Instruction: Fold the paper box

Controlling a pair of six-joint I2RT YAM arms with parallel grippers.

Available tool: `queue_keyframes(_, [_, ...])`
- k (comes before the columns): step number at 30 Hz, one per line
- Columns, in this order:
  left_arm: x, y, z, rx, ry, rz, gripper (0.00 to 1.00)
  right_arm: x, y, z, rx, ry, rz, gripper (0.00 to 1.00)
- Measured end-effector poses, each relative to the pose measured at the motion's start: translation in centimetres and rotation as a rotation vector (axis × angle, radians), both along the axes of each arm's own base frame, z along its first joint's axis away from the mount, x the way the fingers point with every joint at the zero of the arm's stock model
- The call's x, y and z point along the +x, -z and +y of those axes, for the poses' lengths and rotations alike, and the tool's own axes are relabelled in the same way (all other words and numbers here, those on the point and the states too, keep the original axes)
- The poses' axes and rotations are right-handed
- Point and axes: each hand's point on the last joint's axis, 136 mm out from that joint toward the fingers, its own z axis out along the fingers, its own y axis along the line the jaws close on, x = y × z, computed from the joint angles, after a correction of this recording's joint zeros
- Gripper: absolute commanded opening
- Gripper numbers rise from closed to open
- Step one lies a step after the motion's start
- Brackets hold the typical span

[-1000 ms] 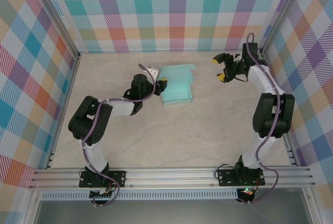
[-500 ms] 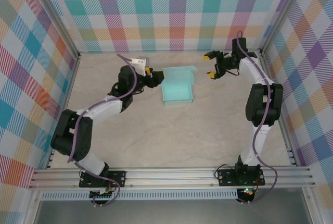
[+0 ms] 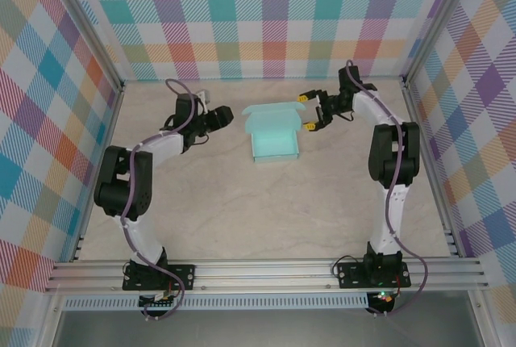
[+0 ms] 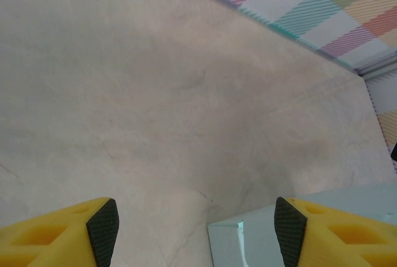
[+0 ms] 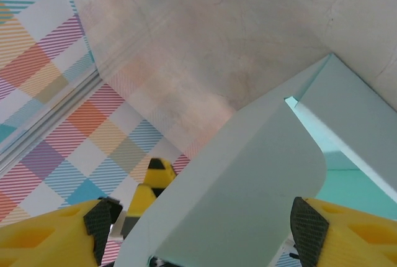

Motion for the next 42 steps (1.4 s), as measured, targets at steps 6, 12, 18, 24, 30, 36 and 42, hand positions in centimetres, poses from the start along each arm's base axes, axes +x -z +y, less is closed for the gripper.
queue_keyframes(6, [0.1,1.5,-1.6,-0.165,-0.052,0.128,0.7,-0.3,-0.1,1.3,0.022,-0.004,0.024,0.76])
queue_keyframes(12, [0.0,0.7,-3.0,-0.336,-0.104,0.228,0.68,-0.3,-0.2,1.9,0.028,-0.006,0.027,0.72])
queue_keyframes(18, [0.1,0.9,-3.3,-0.405,-0.144,0.286,0.66,-0.4,-0.3,2.4,0.031,-0.011,0.027,0.7])
queue_keyframes(24, [-0.4,0.8,-4.7,-0.46,-0.158,0.332,0.49,-0.8,-0.4,4.0,0.036,-0.031,0.025,0.68])
queue_keyframes(30, [-0.8,1.1,-5.3,-0.474,-0.164,0.35,0.34,-1.3,0.6,4.5,0.026,-0.032,0.045,0.61])
queue_keyframes(36, [-1.6,2.4,-5.1,-0.457,-0.172,0.384,0.28,-2.1,2.4,4.2,0.005,-0.02,0.09,0.57])
queue_keyframes(42, [-2.3,3.5,-5.0,-0.449,-0.175,0.41,0.28,-2.6,3.0,4.3,-0.009,-0.019,0.098,0.53])
